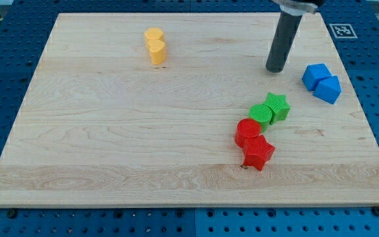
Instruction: Point your arm closer to the blue cube
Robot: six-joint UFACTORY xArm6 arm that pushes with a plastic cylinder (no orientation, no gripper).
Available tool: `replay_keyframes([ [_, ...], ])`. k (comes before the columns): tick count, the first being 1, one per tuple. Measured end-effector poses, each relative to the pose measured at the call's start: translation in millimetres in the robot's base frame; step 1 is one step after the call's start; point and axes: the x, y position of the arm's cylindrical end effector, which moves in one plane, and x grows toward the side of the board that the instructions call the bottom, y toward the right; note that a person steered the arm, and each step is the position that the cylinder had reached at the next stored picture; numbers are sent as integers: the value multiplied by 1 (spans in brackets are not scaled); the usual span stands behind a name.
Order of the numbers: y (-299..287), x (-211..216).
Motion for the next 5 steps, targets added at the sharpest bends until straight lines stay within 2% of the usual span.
replay_keyframes([
  [2,24,-21],
  [5,39,-18],
])
